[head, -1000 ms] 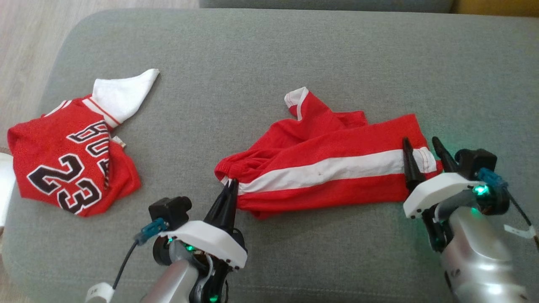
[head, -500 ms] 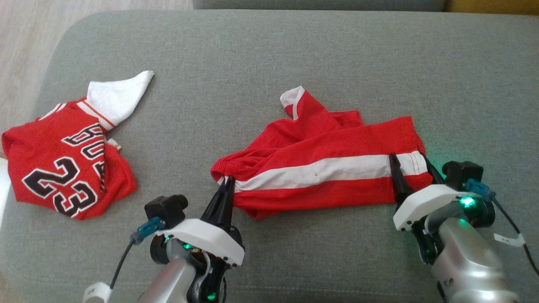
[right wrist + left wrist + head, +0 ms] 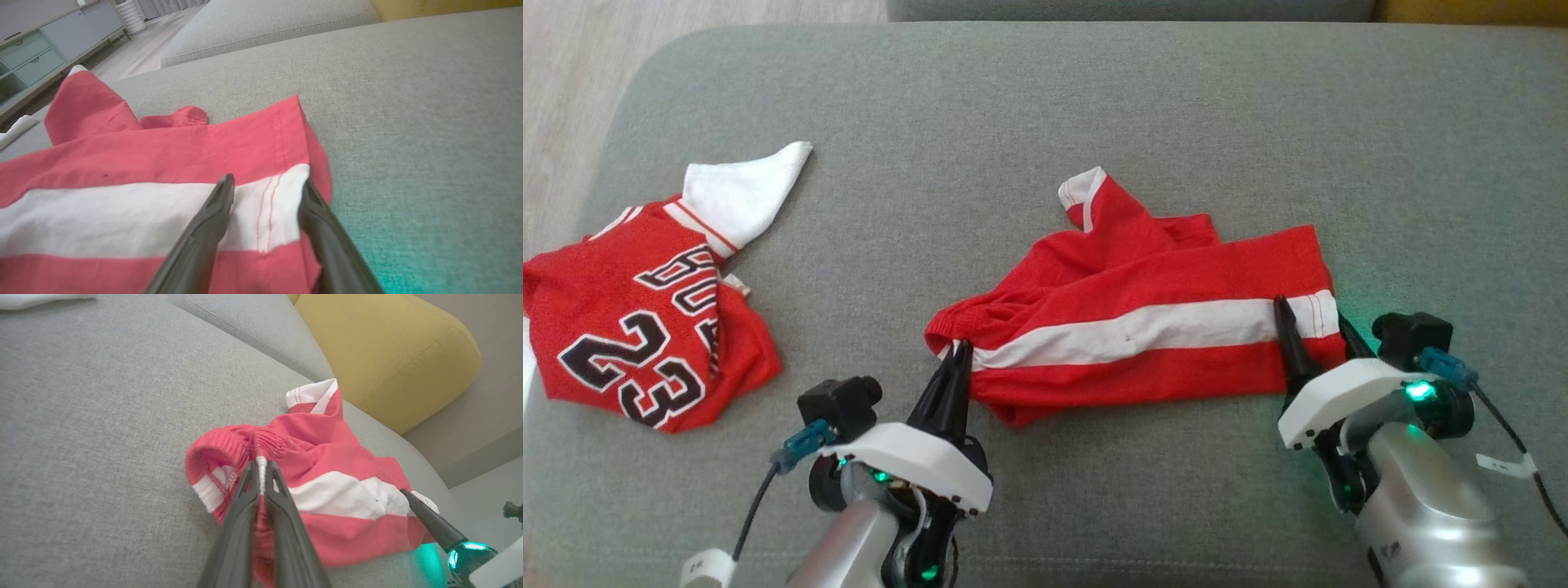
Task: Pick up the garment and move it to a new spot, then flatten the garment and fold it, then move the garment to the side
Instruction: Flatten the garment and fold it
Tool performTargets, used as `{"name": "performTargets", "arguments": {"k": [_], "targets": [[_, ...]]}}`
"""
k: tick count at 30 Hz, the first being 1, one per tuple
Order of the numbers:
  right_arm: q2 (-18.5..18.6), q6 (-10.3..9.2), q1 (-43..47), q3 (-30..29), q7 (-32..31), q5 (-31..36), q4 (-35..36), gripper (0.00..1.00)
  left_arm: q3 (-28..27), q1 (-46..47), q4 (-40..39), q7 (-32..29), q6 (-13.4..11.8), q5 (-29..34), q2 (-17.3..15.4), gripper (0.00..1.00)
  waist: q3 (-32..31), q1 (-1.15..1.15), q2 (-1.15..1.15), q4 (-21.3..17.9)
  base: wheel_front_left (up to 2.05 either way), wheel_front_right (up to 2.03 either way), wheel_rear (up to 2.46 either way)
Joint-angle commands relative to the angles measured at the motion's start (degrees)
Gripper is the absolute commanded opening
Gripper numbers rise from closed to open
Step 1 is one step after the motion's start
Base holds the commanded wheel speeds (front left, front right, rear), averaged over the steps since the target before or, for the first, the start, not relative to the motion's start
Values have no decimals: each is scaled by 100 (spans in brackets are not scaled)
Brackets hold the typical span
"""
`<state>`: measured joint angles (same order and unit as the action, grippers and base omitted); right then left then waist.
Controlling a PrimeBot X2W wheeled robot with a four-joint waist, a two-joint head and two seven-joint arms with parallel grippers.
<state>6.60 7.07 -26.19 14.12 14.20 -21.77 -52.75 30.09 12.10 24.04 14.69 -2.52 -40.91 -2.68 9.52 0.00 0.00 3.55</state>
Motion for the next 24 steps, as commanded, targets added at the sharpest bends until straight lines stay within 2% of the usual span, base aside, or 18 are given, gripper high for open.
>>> {"name": "performTargets", "arguments": {"k": [1,5,12,14,17,21,24], "targets": [[39,42,29,124,75,-11,184,78,-216,136,-169,31,-1,50,-20,0,-4,0,0,-6,0,0,0],[61,42,52,89,77,50,276,91,-227,128,-145,31,8,56,-20,0,-24,0,0,-16,0,0,0],[33,42,127,73,79,110,381,93,-237,120,-120,31,13,50,-20,0,-46,0,0,-30,0,0,0],[20,42,151,94,79,94,392,89,-239,123,-112,31,12,49,-20,0,-48,0,0,-34,0,0,0],[27,42,154,113,79,64,399,75,-241,130,-96,31,10,46,-20,0,-46,0,0,-38,0,0,0],[26,42,148,63,79,55,563,61,-247,139,-89,31,10,51,-20,0,-36,0,0,-36,0,0,0],[24,42,172,17,79,74,682,39,-246,152,-81,31,12,54,-20,0,-36,0,0,-28,0,0,0]]}}
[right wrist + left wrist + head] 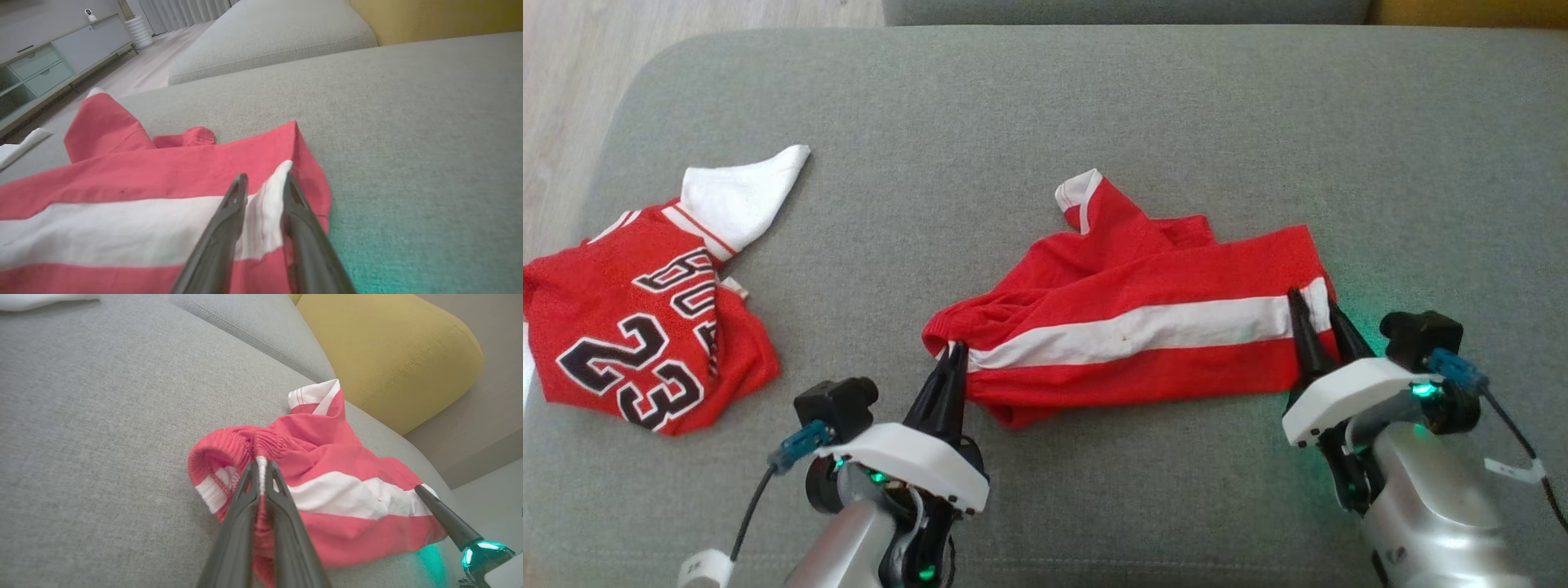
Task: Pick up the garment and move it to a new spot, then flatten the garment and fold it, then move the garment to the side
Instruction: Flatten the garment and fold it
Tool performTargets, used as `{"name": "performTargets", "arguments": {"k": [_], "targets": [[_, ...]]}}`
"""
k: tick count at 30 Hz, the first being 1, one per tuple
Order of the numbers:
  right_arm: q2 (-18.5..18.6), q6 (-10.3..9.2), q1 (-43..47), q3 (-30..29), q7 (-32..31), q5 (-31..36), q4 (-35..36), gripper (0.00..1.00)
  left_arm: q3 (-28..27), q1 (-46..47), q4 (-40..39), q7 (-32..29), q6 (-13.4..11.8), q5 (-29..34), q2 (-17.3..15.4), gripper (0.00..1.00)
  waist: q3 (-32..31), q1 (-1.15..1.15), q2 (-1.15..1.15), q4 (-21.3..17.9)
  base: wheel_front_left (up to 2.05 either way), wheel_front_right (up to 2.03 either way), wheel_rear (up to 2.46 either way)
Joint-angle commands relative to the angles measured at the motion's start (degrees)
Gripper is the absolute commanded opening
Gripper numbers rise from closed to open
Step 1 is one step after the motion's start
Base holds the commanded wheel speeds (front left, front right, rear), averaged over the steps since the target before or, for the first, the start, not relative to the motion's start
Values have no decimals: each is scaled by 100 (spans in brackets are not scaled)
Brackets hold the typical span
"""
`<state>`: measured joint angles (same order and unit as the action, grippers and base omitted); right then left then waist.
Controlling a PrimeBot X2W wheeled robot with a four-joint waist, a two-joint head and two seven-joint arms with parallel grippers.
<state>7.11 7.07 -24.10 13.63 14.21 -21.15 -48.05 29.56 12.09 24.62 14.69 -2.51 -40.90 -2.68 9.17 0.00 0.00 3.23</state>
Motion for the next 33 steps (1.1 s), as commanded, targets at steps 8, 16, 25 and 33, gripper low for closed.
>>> {"name": "performTargets", "arguments": {"k": [8,16,25,33], "targets": [[-35,42,-44,-62,78,27,570,0,-408,266,-294,31,35,229,-20,0,-79,0,0,-66,0,0,0],[233,42,-378,-97,78,-346,1718,0,-984,1004,-901,31,274,898,-128,0,-241,0,0,-211,0,0,0],[833,42,-1490,-38,-543,-851,3025,0,-1274,2614,-1720,-692,230,1343,-939,0,73,0,0,-374,0,0,0],[843,42,-3302,313,-511,-517,2166,0,-1224,4126,-972,-947,94,1820,-1126,0,735,0,0,-513,0,0,0]]}}
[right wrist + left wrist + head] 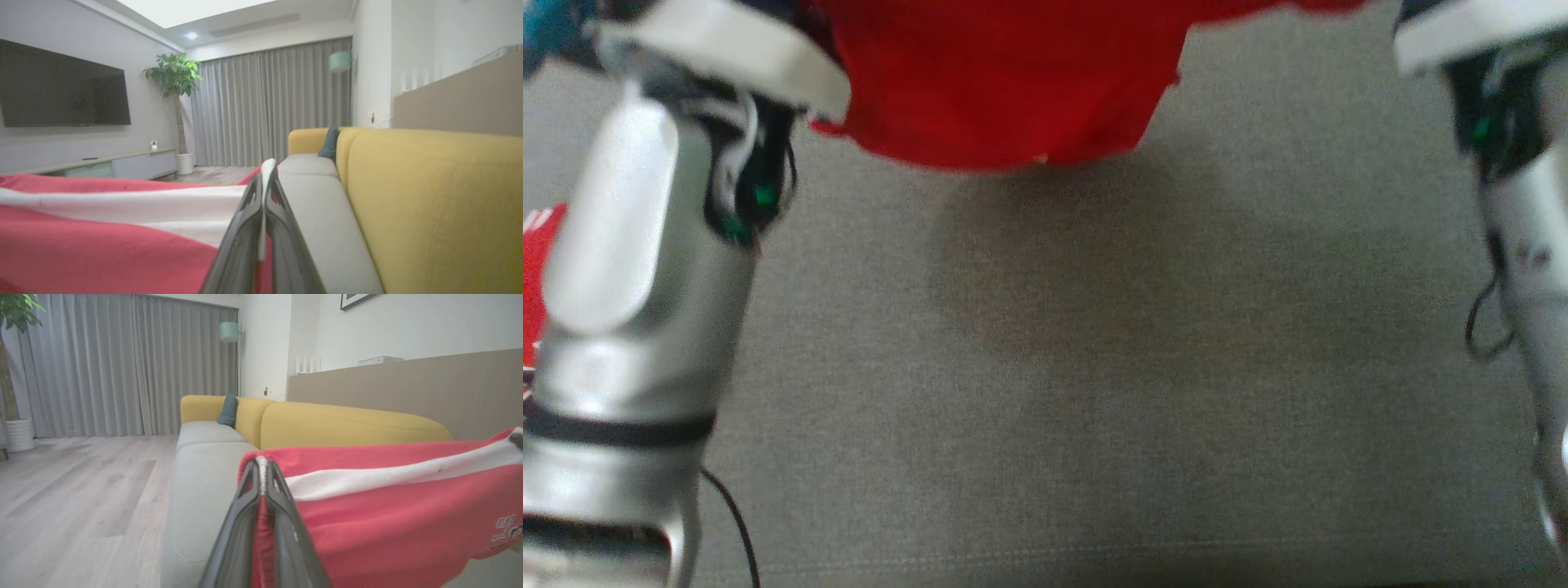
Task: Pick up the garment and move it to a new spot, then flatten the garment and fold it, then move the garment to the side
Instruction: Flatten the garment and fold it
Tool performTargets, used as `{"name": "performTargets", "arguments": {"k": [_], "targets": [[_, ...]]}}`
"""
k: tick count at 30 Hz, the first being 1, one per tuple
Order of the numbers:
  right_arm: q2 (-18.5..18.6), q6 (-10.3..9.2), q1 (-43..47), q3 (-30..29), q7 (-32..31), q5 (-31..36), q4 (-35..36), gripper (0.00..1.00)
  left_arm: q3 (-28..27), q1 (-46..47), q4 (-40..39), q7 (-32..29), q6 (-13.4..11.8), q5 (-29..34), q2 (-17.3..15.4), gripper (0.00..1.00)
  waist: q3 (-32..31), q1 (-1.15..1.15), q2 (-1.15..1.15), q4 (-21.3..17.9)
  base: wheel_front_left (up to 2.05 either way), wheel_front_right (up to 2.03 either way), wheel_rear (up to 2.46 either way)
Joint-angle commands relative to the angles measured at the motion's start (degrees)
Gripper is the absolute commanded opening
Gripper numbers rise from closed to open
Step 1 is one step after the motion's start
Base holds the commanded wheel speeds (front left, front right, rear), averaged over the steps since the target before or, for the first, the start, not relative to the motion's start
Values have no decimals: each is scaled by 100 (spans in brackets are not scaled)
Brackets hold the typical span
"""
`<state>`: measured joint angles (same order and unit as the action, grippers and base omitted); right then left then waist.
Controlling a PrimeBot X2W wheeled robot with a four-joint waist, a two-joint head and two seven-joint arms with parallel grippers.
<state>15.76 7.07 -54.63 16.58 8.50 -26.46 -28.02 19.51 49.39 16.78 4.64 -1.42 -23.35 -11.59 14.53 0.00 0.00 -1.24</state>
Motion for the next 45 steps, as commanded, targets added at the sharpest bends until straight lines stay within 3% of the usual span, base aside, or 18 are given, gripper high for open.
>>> {"name": "performTargets", "arguments": {"k": [1,7,12,16,20,28,36,41,45], "targets": [[-67,42,-527,-17,171,85,-59,0,-205,651,-35,159,-38,161,-218,0,311,0,0,-73,0,0,0],[-345,42,-1947,-591,633,662,-1106,0,-366,1913,1041,910,-51,354,-55,0,682,0,0,-191,0,0,0],[-411,42,-2112,-1299,647,1026,-712,0,-664,2215,1104,1030,41,383,263,0,836,0,0,-205,0,0,0],[-460,42,-1332,-1169,648,961,-556,0,-876,1510,1256,1033,289,426,410,0,773,0,0,-280,0,0,0],[-421,42,-471,-911,649,648,-542,0,-1222,660,1289,1034,355,331,589,0,621,0,0,-320,0,0,0],[-240,42,1990,-475,649,-281,-52,0,-1808,-1891,1198,1035,544,200,860,0,85,0,0,-421,0,0,0],[-105,42,3709,-266,650,-791,557,0,-1486,-3648,472,1035,355,-565,869,0,-509,0,0,-352,0,0,0],[12,42,4361,-239,644,-953,912,0,-1001,-4374,29,1035,264,-643,870,0,-774,0,0,-238,0,0,0],[95,42,4547,-376,585,-1005,1194,0,-679,-4621,-258,1035,148,-255,870,0,-810,0,0,-87,0,0,0]]}}
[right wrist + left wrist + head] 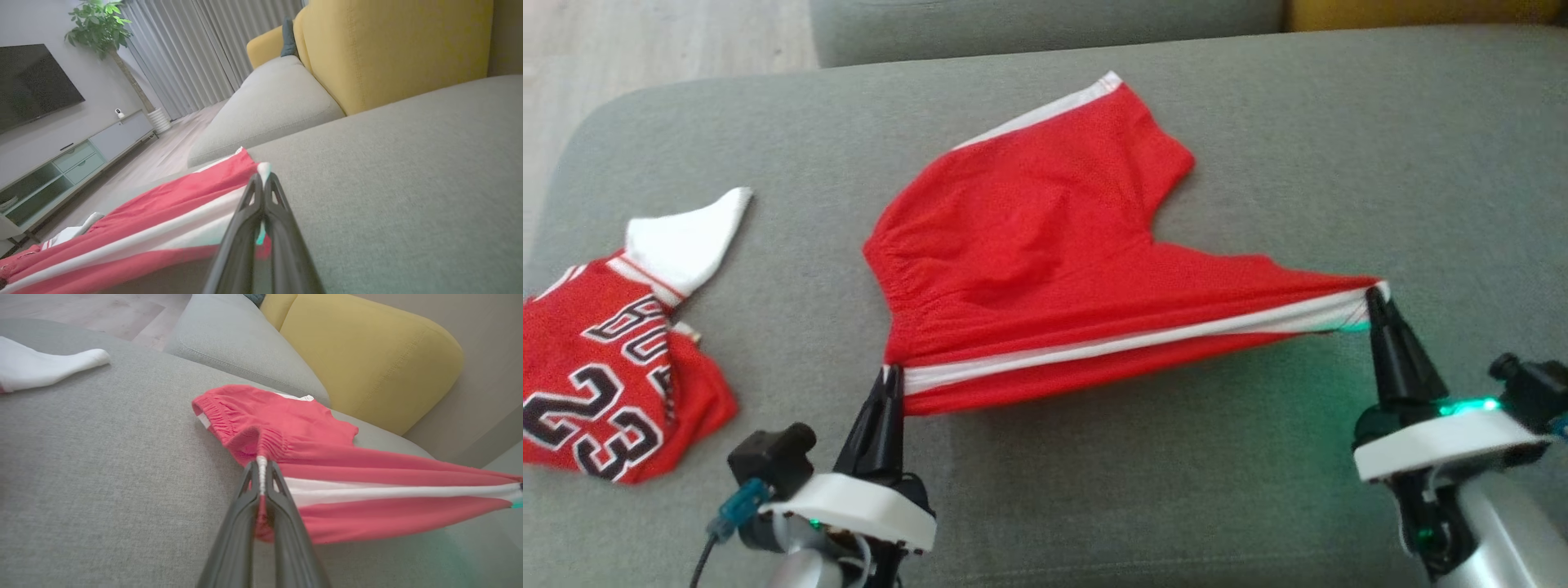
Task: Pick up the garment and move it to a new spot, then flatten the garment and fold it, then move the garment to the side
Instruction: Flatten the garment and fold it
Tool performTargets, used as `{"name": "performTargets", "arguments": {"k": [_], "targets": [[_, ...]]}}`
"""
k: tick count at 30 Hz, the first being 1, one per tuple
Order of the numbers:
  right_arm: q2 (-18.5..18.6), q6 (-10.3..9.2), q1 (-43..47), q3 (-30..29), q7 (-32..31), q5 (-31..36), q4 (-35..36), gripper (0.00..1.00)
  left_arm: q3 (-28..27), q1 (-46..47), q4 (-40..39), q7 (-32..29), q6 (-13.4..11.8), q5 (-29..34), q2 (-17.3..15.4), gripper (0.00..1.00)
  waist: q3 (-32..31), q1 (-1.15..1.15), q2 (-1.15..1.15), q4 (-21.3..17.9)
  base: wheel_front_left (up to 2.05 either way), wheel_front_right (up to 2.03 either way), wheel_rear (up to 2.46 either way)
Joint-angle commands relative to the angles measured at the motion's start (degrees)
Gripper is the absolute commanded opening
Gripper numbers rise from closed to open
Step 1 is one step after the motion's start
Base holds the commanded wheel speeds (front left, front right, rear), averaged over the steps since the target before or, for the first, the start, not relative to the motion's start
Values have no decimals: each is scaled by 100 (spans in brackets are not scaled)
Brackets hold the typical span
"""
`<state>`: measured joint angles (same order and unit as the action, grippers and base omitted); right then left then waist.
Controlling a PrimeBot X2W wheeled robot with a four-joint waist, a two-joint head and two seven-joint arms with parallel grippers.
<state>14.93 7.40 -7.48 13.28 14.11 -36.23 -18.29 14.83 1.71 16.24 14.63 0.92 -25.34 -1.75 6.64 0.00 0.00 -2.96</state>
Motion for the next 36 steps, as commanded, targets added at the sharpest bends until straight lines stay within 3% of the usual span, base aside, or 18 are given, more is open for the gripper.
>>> {"name": "performTargets", "arguments": {"k": [1,6,11,20,26,34,35,36], "targets": [[192,9,-189,-73,-1,-13,277,0,-154,148,-244,37,-112,-61,-113,0,-10,0,0,132,0,0,0],[162,9,-723,-134,-189,104,325,0,-74,564,-417,37,-259,-194,-113,0,210,0,0,388,0,0,0],[134,9,-1830,-99,-417,164,-136,0,117,1347,-284,37,-409,-287,-113,0,656,0,0,708,0,0,0],[156,9,-3789,338,-593,670,-1347,0,424,2755,204,37,-734,-696,-113,0,1529,0,0,1130,0,0,0],[138,9,-5170,635,-566,1140,-2661,0,754,3667,548,37,-898,-1161,-113,0,2130,0,0,1409,0,0,0],[15,9,-6141,673,-406,1676,-4041,0,1143,4367,959,37,-1004,-1685,-113,0,2527,0,0,1555,0,0,0],[1,9,-6203,665,-363,1726,-4175,17,1164,4393,982,37,-1023,-1714,-113,27,2544,0,0,1555,0,0,0],[-13,9,-6254,618,-301,1758,-4309,100,1189,4407,995,37,-1046,-1702,-113,73,2553,0,0,1553,0,0,0]]}}
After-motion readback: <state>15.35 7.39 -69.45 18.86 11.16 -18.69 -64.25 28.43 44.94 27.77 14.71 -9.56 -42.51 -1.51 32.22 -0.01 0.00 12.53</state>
